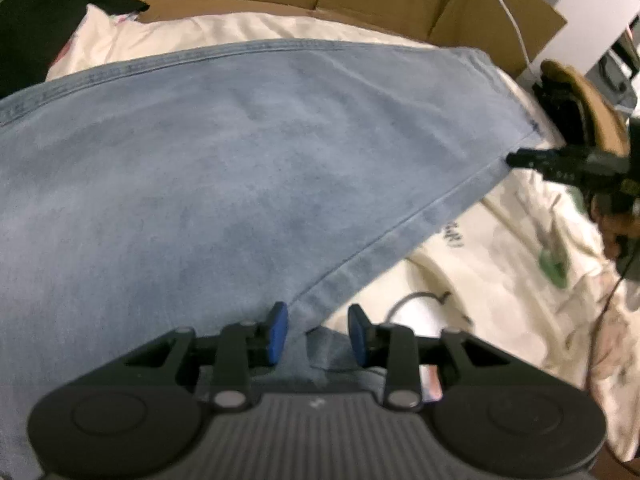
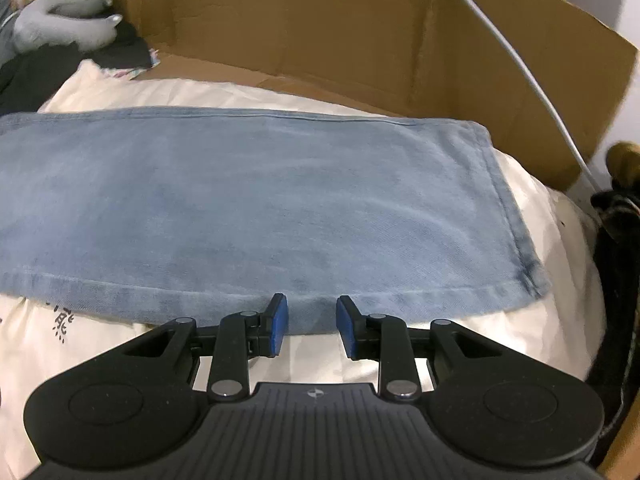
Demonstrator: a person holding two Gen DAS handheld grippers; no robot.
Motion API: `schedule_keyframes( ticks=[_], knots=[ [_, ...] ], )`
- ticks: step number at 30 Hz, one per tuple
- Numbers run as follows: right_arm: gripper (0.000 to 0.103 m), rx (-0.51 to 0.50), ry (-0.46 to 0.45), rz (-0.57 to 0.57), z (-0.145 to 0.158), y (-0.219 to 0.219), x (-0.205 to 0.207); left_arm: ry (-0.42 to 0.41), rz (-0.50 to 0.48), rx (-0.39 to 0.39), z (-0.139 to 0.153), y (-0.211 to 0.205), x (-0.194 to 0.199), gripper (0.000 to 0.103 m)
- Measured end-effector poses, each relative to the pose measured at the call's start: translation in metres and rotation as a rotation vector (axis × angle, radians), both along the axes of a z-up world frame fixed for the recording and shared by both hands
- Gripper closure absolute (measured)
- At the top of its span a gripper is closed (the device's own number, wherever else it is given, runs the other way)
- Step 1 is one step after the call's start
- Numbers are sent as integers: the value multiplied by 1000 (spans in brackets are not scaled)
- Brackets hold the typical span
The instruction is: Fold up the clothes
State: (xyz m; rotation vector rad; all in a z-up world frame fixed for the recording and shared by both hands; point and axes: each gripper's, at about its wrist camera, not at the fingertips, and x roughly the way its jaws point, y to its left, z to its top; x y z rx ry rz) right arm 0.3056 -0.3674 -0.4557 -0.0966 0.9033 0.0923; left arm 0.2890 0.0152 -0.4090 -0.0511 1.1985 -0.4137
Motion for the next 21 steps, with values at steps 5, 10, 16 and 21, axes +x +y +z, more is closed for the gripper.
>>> schedule_keyframes(
  ticks=[5, 10, 16, 21],
  knots=[
    [68, 5, -3, -64, 2, -20, -4, -9, 5, 93, 7, 1, -16, 68],
    [68, 12, 18, -107, -3, -35, -6, 81, 31, 76, -7, 6, -22, 77],
    [68, 19, 11, -125, -1, -42, -5, 189, -121, -86, -2, 9, -34, 97],
    [68, 42, 5, -159, 2, -49, 0, 205, -152, -160, 3, 12, -40, 97]
  ],
)
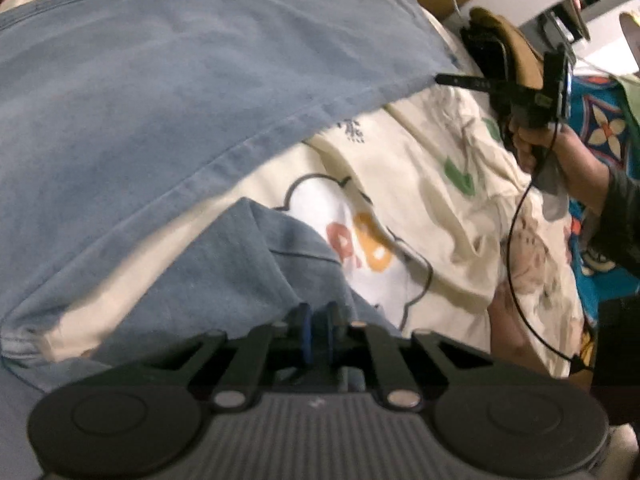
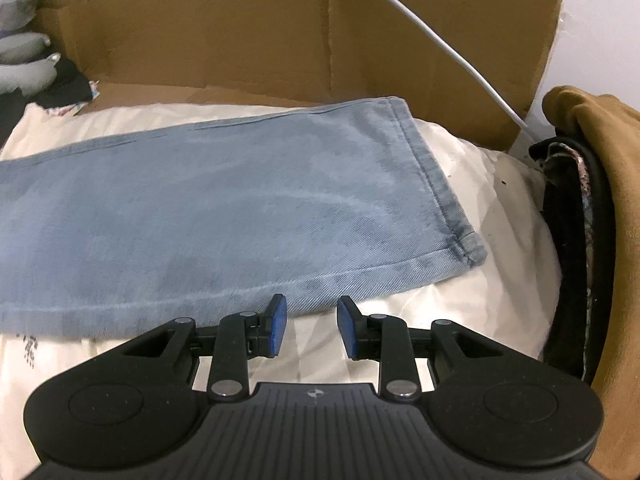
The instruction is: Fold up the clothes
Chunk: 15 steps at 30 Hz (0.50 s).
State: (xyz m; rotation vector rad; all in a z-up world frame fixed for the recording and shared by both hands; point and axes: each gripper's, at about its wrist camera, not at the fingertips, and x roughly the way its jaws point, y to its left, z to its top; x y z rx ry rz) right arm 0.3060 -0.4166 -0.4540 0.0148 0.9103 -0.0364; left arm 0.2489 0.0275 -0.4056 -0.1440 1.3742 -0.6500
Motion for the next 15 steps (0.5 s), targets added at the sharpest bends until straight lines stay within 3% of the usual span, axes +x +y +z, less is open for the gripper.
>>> schedule_keyframes(
  ticks=[8, 13, 15],
  knots=[
    [68, 3, -20, -85, 3, -17, 8, -152, 132, -25, 28, 18, 18, 85],
    [68, -63, -31, -52, 0, -23, 28, -252, 288, 36, 22, 32, 40, 84],
    [68, -90, -30, -38, -2, -25, 36, -253, 316, 81, 11, 34, 48, 84]
  ],
)
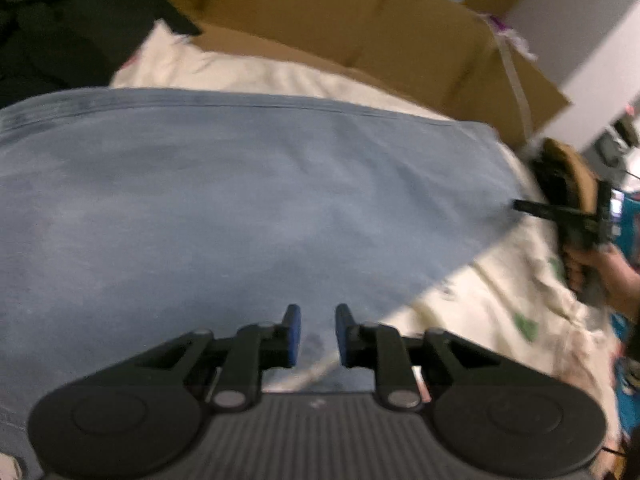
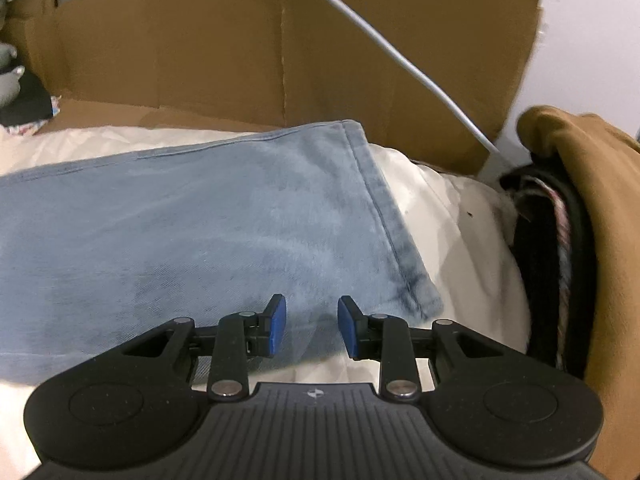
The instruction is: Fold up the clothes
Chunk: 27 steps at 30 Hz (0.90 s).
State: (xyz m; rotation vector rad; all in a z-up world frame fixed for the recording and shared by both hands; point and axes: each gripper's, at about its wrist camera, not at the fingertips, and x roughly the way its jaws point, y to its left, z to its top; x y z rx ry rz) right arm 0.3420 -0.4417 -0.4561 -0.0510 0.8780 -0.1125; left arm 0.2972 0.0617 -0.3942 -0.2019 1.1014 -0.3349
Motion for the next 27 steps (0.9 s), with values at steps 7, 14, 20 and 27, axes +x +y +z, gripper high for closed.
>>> schedule_keyframes(
  ticks=[7, 14, 20, 27],
  knots=[
    [70, -117, 24, -47, -10, -14, 8, 8, 34, 66, -24, -1, 10, 86],
    [70, -163, 54, -44, -10, -6, 15, 19, -8, 46, -34, -21, 11, 86],
    [69, -131, 24, -111, 6, -1, 13, 49, -18, -48, -25, -30, 5, 90],
    [68, -29, -29, -46, 55, 16, -6, -3, 49, 18, 33, -8, -24, 89]
  ],
)
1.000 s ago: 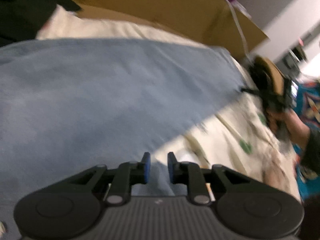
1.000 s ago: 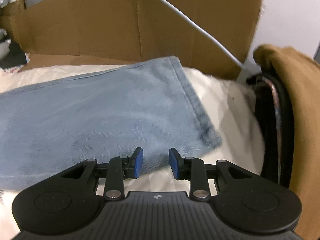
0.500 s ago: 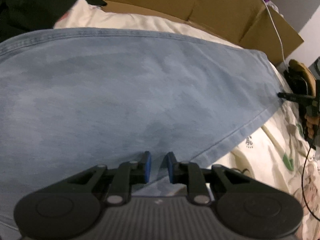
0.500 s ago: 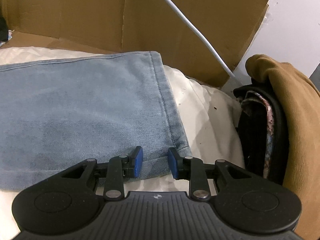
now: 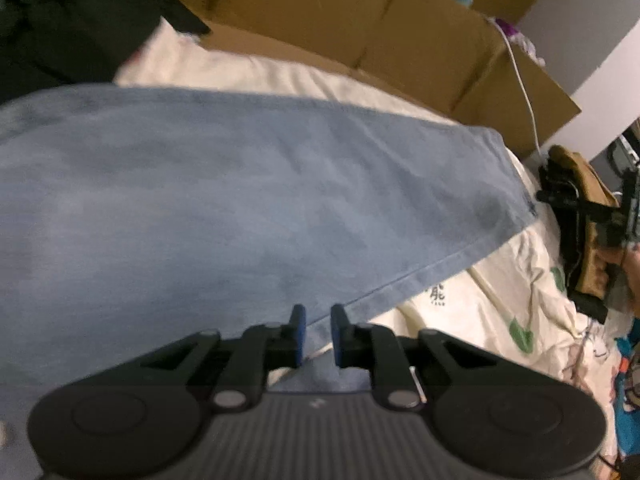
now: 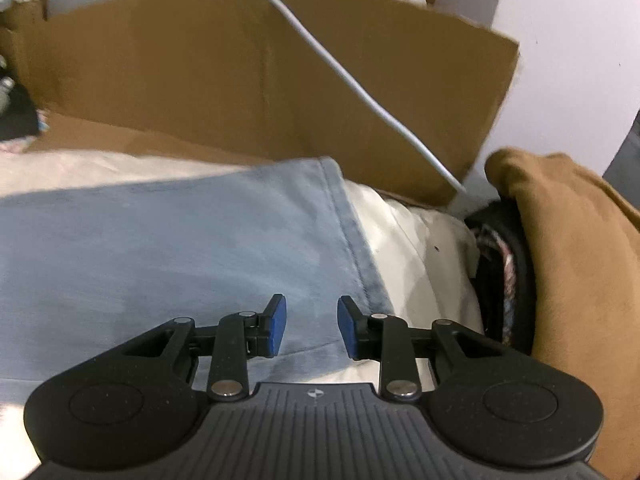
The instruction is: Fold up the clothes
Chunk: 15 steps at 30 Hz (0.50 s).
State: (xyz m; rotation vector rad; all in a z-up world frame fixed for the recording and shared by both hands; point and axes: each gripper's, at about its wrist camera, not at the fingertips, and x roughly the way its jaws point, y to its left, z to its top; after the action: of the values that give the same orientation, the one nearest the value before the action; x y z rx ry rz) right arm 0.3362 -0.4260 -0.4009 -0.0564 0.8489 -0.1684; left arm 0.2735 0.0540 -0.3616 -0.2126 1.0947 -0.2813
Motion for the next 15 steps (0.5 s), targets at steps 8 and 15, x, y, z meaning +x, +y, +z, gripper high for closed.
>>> schedule_keyframes(
  ticks=[8, 15],
  knots=[
    [67, 110, -65, 29, 92, 10, -23, -66, 120, 87, 95, 34, -27, 76],
    [56, 232, -87, 81, 199, 36, -45, -86, 237, 125, 177, 64, -64, 64]
  ],
)
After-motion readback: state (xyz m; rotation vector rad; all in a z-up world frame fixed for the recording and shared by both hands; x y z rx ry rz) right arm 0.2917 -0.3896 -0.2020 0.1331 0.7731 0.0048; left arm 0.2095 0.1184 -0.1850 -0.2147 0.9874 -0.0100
